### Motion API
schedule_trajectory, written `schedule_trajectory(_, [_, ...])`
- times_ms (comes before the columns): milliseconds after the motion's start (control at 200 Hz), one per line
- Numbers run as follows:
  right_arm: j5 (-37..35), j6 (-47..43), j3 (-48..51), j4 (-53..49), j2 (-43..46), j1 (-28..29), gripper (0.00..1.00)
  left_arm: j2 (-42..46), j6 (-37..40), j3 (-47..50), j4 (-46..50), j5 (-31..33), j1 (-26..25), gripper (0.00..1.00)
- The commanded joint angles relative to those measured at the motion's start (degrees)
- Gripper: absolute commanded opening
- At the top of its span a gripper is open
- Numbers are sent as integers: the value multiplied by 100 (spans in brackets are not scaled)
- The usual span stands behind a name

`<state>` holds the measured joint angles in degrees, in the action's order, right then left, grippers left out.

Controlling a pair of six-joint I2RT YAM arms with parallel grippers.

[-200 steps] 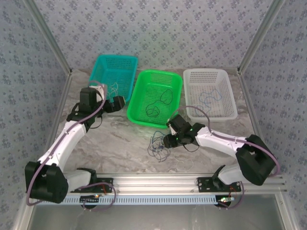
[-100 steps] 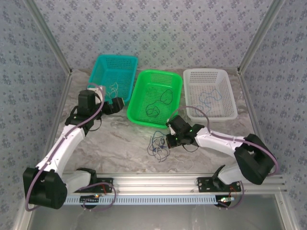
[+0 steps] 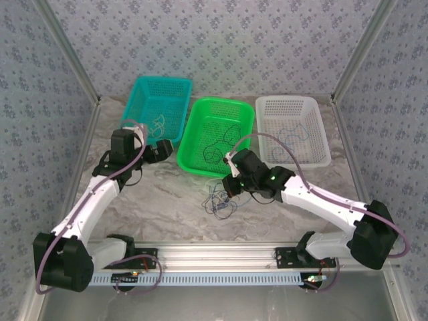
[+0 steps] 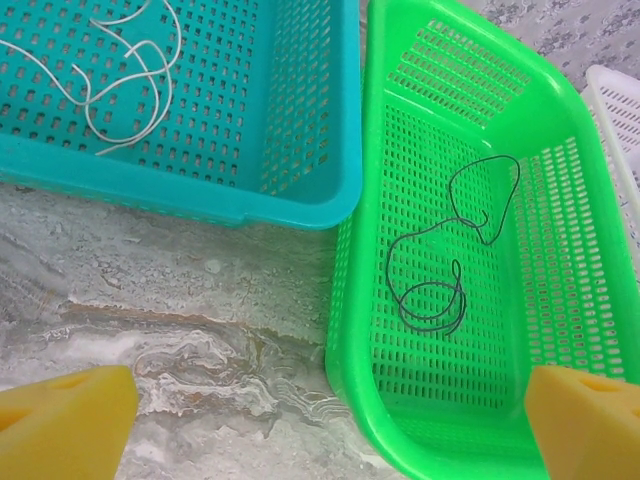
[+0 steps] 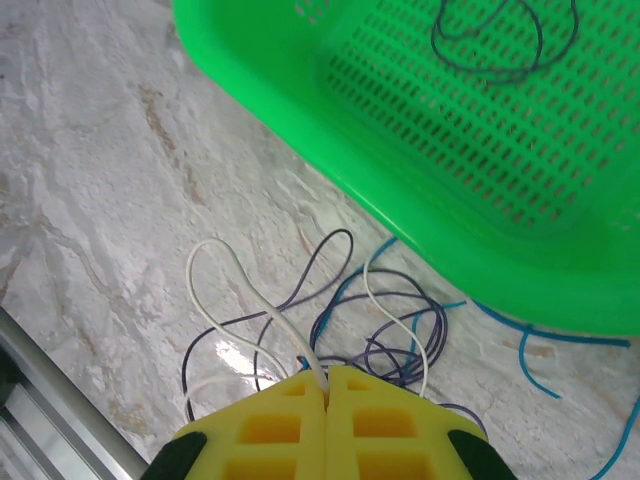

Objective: Untangle the cables

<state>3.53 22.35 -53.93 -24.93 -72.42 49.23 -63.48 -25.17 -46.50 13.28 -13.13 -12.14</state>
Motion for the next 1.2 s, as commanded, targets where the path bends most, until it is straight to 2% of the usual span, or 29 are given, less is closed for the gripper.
schedule_trajectory(0, [-480, -262, -422, -436, 33, 66, 0, 243, 15, 79, -322, -287, -90, 99])
schedule_trajectory(245, [-604, -588, -1036, -494, 120, 69, 0, 650, -16, 799, -1915, -1380, -673, 99])
schedule_trajectory(395, [-524, -629, -1135, -385, 28, 74, 0, 581, -73, 928, -2423, -1820, -1057, 98])
schedule_trajectory(570, [-276, -539, -1111, -152, -48, 99, 0, 396, 170, 868, -2508, -1889, -1635, 94])
schedule_trajectory(815, [-75, -434, -1102, 73, -70, 122, 0, 21, 258, 803, -2682, -1759, -2098, 84])
schedule_trajectory(954, [-43, -416, -1103, 120, -91, 144, 0, -293, 224, 749, -2914, -1678, -2355, 72])
schedule_trajectory(1194, [-90, -355, -1032, 152, -70, 151, 0, -672, 237, 482, -2848, -1502, -2629, 28])
